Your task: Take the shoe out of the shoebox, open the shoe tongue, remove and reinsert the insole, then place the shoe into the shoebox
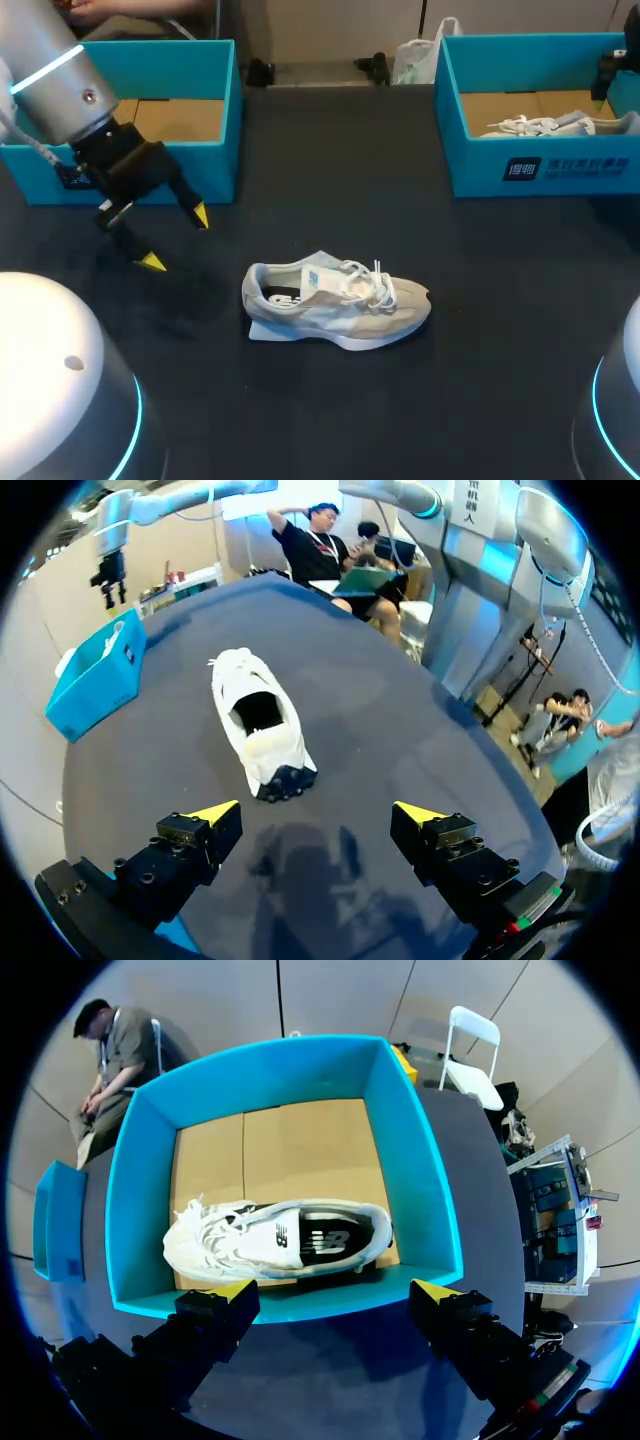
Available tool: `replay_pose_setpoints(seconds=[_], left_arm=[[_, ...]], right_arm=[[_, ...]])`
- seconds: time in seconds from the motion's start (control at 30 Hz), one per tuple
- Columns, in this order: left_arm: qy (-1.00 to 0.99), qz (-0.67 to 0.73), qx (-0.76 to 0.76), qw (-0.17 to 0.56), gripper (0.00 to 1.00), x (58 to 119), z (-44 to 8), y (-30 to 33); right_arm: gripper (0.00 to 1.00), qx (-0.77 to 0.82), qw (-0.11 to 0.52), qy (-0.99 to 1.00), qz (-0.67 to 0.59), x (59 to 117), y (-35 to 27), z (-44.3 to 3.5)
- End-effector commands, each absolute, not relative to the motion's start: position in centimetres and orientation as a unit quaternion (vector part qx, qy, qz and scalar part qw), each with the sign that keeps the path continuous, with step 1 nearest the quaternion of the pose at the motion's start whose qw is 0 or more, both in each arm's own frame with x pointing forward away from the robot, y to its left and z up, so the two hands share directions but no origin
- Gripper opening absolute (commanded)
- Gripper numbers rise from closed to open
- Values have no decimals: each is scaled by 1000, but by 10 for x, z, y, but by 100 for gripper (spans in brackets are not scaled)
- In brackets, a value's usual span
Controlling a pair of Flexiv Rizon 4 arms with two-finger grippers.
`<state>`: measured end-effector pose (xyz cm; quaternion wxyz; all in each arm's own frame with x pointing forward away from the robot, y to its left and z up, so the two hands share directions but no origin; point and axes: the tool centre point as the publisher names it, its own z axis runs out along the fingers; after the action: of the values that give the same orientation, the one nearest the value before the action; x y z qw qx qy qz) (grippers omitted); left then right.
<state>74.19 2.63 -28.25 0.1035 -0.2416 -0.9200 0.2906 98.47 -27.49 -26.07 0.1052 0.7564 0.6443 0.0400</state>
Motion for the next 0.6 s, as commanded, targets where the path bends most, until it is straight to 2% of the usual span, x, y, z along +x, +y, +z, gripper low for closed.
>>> replay_pose_setpoints(seconds=[0.03,0.27,0.6], left_arm=[[-910,342,-211,103,100,748,-296,36],[-897,388,-173,123,100,752,-303,41],[-878,451,-109,115,100,750,-324,59]], right_arm=[[100,757,105,644,40,985,-275,-261],[100,757,105,644,40,985,-275,-261],[100,757,105,644,40,985,-275,-261]])
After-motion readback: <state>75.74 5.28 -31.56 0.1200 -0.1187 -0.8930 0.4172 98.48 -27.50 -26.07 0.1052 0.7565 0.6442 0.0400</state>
